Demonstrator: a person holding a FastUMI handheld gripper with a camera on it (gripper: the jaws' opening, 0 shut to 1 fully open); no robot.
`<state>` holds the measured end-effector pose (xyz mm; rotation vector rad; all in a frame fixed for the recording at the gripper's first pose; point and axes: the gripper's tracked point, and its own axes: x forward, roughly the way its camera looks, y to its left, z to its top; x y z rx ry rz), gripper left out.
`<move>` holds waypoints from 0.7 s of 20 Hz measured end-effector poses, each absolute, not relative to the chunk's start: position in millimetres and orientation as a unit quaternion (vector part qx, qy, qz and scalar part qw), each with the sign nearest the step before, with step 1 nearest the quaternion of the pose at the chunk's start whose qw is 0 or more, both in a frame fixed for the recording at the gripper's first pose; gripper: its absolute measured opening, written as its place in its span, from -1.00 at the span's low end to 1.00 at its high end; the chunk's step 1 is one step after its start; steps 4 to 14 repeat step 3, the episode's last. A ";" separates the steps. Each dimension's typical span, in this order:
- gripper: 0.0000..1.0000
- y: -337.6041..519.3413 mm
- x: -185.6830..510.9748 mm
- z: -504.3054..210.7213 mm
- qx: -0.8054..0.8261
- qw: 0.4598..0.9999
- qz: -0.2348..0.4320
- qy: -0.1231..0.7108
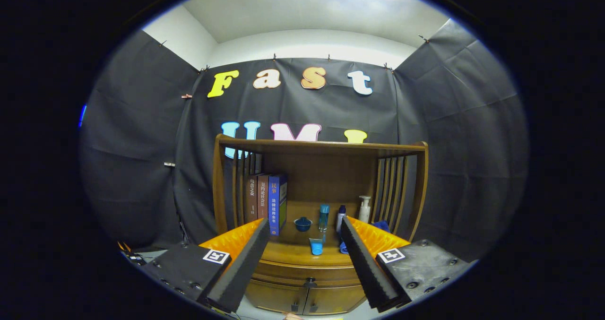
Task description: Pull open the drawer, take out the items inside it, and place them on the countertop above the cabinet.
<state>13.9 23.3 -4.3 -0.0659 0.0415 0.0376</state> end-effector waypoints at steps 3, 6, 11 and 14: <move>0.96 20.9 5.9 0.3 -0.030 0.999 0.013 0.018; 0.96 20.9 5.9 0.3 -0.030 0.999 0.013 0.018; 0.96 20.9 5.9 0.3 -0.030 0.999 0.013 0.018; 0.96 20.9 5.9 0.3 -0.030 0.999 0.013 0.018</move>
